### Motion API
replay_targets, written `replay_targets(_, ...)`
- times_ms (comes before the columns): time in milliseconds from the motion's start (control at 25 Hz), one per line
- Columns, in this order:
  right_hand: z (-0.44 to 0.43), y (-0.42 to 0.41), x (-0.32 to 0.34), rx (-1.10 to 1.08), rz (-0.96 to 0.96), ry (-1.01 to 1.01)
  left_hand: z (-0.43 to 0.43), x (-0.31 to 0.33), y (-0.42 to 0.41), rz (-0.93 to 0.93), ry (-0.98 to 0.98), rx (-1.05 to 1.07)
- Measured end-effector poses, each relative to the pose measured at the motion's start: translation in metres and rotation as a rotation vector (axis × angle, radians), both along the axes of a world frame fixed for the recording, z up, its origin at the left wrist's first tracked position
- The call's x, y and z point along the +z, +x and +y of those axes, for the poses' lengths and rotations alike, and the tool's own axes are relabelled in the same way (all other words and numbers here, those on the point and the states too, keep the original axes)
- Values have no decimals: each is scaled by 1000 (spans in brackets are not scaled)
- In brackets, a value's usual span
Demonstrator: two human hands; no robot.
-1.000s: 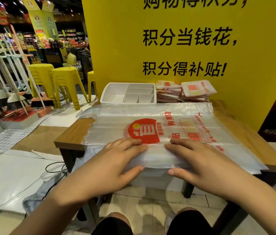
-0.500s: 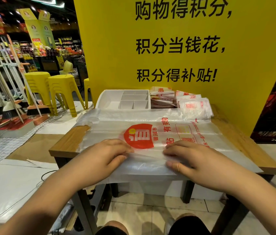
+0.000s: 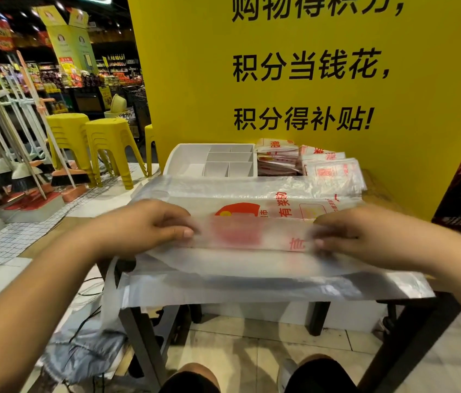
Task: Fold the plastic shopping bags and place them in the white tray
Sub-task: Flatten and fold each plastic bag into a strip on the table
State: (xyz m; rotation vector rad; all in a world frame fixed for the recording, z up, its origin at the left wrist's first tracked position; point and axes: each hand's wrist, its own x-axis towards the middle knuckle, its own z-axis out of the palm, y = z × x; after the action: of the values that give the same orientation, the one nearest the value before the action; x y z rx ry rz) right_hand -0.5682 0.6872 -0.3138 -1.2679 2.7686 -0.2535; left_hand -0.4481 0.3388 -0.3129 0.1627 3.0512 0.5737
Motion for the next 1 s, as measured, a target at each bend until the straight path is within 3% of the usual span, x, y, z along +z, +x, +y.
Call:
replay_targets(200, 1, -37, 24, -138, -59, 131, -23, 29, -7, -205, 23, 32)
replay_targets(320, 5, -48, 19, -192, -35, 172, -41, 29, -3, -220, 22, 106)
replay_targets(440, 15, -51, 24, -255, -27, 234, -54, 23, 3, -227, 140, 169)
replay_targets(560, 25, -53, 30, -231, -187, 159, -58, 15, 7, -140, 127, 196)
replay_targets(680, 25, -51, 28, -178, -254, 51, -36, 11, 18, 137, -109, 284)
replay_targets(800, 20, -58, 26, -186, -280, 51, 31, 14, 30, 413, -211, 113)
replay_targets(920, 15, -67, 28, -210, -272, 95, 62, 2, 7, 331, -349, -47)
replay_targets(1000, 12, -72, 22, -249, -209, 65, 50, -1, -15, 179, -241, -5)
